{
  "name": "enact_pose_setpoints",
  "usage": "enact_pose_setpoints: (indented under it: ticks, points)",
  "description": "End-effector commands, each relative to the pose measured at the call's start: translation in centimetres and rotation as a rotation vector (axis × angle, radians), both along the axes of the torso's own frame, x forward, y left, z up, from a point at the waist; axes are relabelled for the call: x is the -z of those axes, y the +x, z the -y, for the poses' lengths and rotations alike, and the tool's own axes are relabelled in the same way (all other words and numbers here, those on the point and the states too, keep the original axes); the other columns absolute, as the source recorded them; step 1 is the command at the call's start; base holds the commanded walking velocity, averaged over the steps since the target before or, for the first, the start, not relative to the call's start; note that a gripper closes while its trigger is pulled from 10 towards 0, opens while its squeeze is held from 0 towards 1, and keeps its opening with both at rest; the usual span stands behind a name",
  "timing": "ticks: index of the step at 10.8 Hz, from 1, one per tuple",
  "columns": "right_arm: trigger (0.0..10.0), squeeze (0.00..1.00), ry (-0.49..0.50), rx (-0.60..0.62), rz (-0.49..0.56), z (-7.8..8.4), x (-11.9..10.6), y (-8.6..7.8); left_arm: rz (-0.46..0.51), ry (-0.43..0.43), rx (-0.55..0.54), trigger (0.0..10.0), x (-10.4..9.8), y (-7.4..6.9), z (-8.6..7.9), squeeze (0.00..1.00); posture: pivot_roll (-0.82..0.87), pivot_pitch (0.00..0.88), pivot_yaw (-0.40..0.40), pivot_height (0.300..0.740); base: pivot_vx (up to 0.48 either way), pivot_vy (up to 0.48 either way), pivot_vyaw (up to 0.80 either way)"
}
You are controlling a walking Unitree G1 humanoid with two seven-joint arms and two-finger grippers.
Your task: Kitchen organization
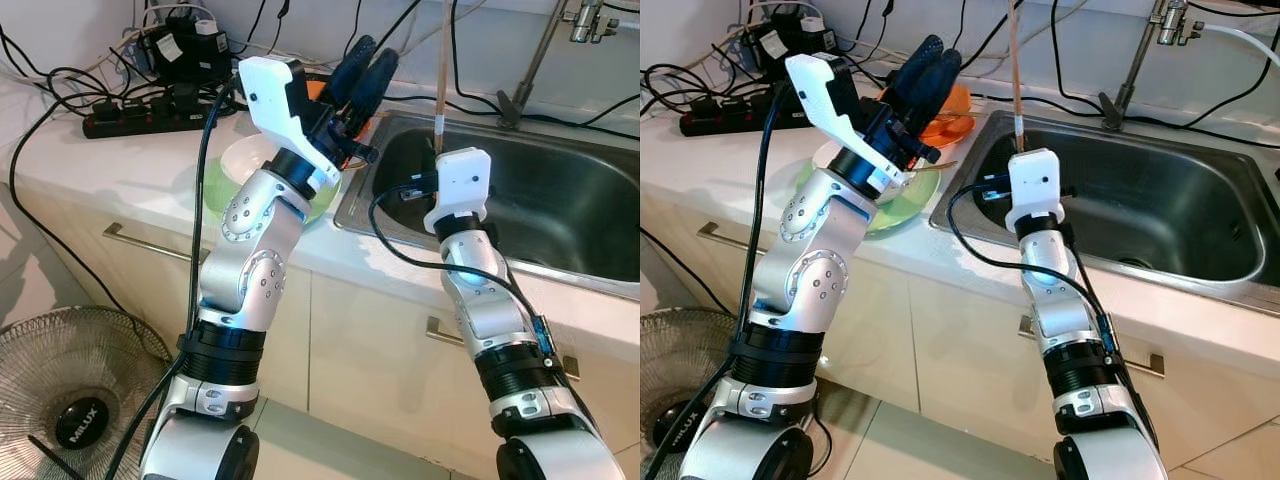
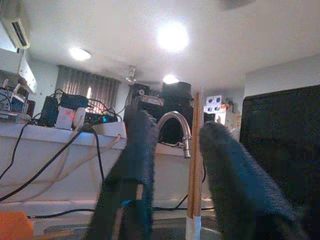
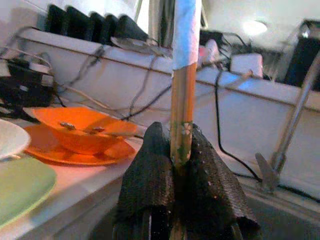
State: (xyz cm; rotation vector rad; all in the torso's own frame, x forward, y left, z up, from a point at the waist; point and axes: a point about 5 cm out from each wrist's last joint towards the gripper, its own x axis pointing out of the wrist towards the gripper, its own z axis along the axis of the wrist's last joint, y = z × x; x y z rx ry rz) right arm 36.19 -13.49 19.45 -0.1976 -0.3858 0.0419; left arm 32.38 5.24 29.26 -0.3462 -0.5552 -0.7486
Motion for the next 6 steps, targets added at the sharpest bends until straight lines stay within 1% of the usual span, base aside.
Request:
enact_pose_setpoints:
  ticks: [1, 2, 3, 4, 5, 6]
  points:
    - [0.0, 0.00, 0.022, 0.023, -0.001, 0.5, -0.5, 0.4, -0.005, 0.007, -0.016, 10.0, 0.0, 0.1, -0.2, 1.00, 0.16, 0.012, 0.012, 0.740, 0.000, 0.000, 0.00]
    - [3.0, 0.00, 0.037, 0.074, -0.051, 1.8, -0.5, 1.2, -0.034, 0.047, -0.034, 10.0, 1.3, 0.1, -0.5, 0.00, 0.15, 0.011, 0.010, 0.740, 0.000, 0.000, 0.00]
    - [10.0, 0.00, 0.036, 0.117, -0.080, 2.7, -0.6, 1.7, -0.056, 0.080, -0.035, 10.0, 2.3, 0.0, -0.6, 0.00, 0.16, 0.011, 0.006, 0.740, 0.000, 0.000, 0.00]
    - [10.0, 0.00, 0.073, 0.192, -0.146, 4.6, -0.6, 2.6, -0.115, 0.149, -0.027, 10.0, 4.5, -0.3, -0.5, 0.00, 0.17, 0.008, 0.002, 0.740, 0.000, 0.000, 0.00]
    - [10.0, 0.00, 0.104, 0.215, -0.180, 5.5, -0.7, 3.0, -0.161, 0.204, -0.010, 10.0, 6.3, -0.6, -0.3, 0.00, 0.17, 0.009, 0.001, 0.740, 0.000, 0.000, 0.00]
    - [10.0, 0.00, 0.121, 0.230, -0.194, 6.0, -0.9, 3.3, -0.185, 0.256, 0.006, 10.0, 7.6, -0.8, -0.1, 0.00, 0.17, 0.008, 0.000, 0.740, 0.000, 0.000, 0.00]
